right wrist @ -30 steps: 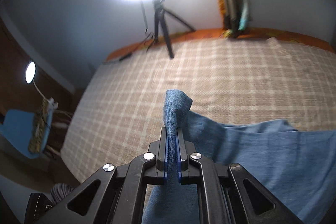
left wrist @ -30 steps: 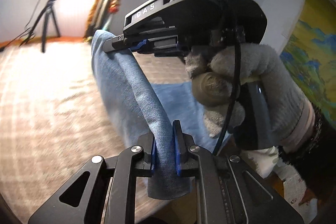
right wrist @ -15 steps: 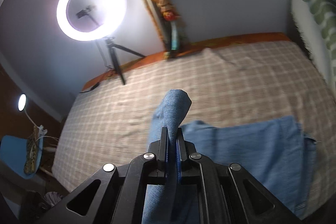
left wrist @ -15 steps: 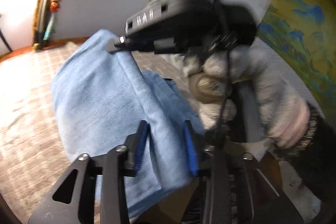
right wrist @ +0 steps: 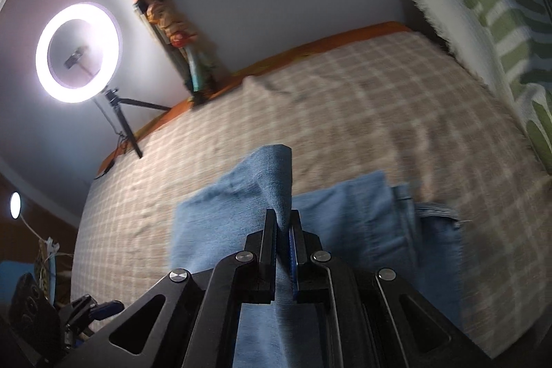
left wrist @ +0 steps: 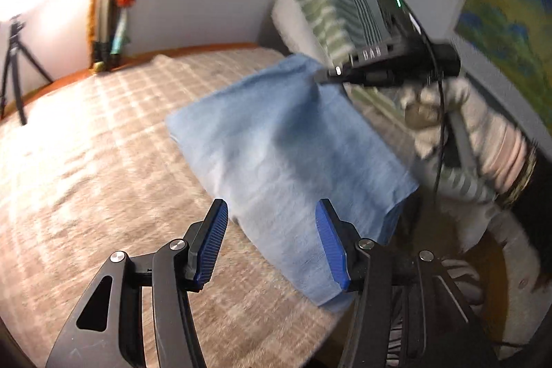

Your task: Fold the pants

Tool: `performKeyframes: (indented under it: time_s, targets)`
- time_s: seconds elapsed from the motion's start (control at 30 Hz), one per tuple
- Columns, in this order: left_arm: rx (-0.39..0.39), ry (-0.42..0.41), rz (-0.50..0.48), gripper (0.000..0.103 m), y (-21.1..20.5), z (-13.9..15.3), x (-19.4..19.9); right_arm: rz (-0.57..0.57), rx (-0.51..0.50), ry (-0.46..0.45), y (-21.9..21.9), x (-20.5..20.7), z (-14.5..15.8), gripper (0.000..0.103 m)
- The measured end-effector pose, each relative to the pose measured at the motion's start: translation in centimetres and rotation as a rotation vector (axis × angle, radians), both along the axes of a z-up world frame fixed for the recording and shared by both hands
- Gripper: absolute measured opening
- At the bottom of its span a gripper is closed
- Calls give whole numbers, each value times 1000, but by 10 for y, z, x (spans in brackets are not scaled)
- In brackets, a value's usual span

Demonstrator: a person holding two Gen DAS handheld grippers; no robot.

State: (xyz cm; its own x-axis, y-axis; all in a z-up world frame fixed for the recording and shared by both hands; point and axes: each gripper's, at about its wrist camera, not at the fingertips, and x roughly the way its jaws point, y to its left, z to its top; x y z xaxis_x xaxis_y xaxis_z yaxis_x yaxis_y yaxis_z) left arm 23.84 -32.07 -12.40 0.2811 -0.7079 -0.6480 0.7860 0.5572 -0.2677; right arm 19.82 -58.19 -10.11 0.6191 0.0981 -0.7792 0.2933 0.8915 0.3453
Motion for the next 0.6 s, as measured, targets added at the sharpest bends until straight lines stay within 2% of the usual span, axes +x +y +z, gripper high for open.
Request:
performKeyframes:
  time_s: [0.17,0.23,0.4,0.6]
  targets:
    - [65,-64,-87,52,-42,-11,-7,-17,-39,31,-18,-5,-5,3]
    - [70,-59,-104,52,-50,-14,-9,-29,-44,28,-25,-7,-2,3]
    - [73,-43,-108,52,-56,-22,-5,-43,-73,34,-39,-10,6,3]
    - [78,-38,-112,52,-57,-19,-22,-34,-118,80,-42,-4,3,3]
